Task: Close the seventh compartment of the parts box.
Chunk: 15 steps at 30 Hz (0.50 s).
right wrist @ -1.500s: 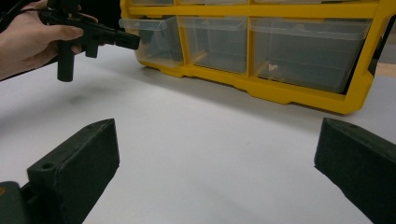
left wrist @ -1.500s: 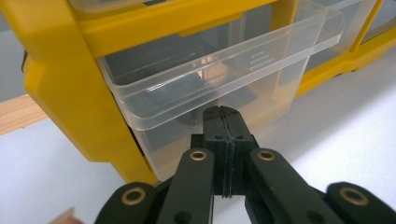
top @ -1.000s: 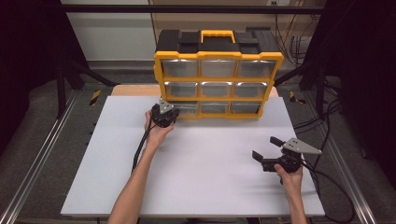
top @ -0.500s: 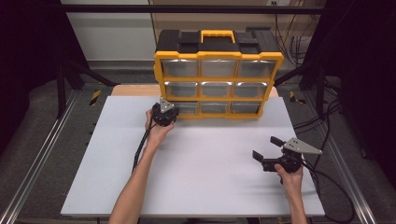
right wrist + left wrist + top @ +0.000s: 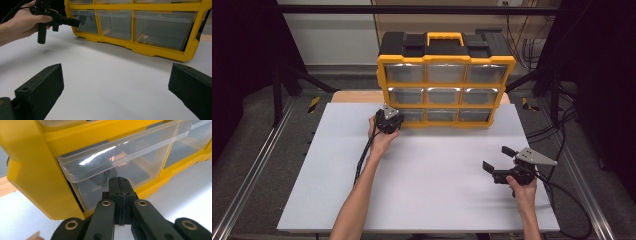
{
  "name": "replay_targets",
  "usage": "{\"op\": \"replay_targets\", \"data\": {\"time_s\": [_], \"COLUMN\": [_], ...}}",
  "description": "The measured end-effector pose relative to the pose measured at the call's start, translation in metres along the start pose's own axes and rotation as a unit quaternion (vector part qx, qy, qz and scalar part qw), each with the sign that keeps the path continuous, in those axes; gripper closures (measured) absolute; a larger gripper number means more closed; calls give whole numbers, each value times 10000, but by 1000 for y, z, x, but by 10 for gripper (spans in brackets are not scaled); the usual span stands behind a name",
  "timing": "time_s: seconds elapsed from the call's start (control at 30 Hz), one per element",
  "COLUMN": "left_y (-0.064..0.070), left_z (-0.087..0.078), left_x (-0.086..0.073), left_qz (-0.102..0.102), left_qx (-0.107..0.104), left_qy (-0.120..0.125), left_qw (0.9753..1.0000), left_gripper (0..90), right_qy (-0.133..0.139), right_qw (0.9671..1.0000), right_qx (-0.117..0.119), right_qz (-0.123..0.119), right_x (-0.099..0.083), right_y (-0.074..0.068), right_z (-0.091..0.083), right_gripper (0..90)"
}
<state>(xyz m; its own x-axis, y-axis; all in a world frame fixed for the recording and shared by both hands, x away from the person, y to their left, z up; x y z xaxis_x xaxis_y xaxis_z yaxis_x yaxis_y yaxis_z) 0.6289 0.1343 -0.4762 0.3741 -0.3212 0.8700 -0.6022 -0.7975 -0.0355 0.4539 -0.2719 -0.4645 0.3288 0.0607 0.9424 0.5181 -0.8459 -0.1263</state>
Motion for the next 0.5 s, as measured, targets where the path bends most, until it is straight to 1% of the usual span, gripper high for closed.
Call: {"op": "replay_targets", "data": {"time_s": [0.27, 0.5], "left_y": [-2, 0], "left_z": [0, -7], "left_x": [-1, -4], "left_qz": [9, -60], "left_qx": [5, -93], "left_qy": [-29, -19], "left_qw": [10000, 9999], "left_gripper": [893, 893], "right_qy": [-12, 5], "right_qw": [10000, 10000], "right_qx": [-2, -6], "right_qz": [-1, 1], "right_x": [0, 0], "right_y": [0, 0], "right_z": [0, 0], "right_gripper": [7, 7]}}
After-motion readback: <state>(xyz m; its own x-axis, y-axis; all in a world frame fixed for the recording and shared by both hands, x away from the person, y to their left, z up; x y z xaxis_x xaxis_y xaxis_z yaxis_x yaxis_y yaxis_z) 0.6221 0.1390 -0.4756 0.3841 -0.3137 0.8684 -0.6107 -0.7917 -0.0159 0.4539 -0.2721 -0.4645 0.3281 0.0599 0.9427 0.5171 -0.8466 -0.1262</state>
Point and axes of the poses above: each handheld gripper's, and its own axes: z roughly forward along the jaws, x roughly out of its top, y roughly to its right, the point moved 1 cm from there along z, roughly forward along the jaws, and after that the axes turned 5 degrees about -x, right-handed, at the moved point
